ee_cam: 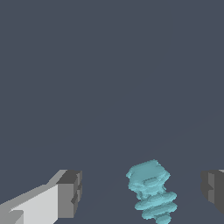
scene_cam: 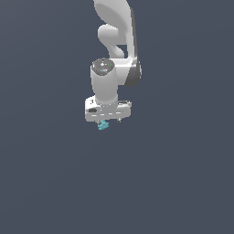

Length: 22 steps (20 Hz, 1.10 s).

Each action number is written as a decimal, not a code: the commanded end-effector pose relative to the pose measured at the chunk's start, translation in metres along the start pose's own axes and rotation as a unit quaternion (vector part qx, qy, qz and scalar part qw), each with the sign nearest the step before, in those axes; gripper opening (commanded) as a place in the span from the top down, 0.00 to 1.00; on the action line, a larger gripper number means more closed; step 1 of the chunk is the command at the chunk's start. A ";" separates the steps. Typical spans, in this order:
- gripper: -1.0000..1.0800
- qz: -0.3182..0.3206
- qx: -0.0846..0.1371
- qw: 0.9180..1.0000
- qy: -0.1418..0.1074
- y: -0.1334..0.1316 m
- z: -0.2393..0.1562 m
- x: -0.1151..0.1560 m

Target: Pick up the object and move it to a goal position.

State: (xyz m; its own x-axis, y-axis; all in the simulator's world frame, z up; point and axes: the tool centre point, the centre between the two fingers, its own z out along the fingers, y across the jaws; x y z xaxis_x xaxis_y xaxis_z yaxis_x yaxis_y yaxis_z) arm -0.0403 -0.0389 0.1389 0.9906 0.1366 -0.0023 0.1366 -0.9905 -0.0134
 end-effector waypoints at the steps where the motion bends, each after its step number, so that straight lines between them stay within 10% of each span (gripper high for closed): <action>1: 0.04 -0.026 -0.001 1.000 0.000 0.008 0.008 -0.011; 22: 0.04 -0.157 -0.007 0.988 0.000 0.037 0.045 -0.067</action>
State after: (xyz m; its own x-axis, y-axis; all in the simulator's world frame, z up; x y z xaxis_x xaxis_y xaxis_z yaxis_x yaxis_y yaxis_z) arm -0.1011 -0.0840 0.0945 0.9024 0.4309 -0.0004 0.4309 -0.9024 -0.0004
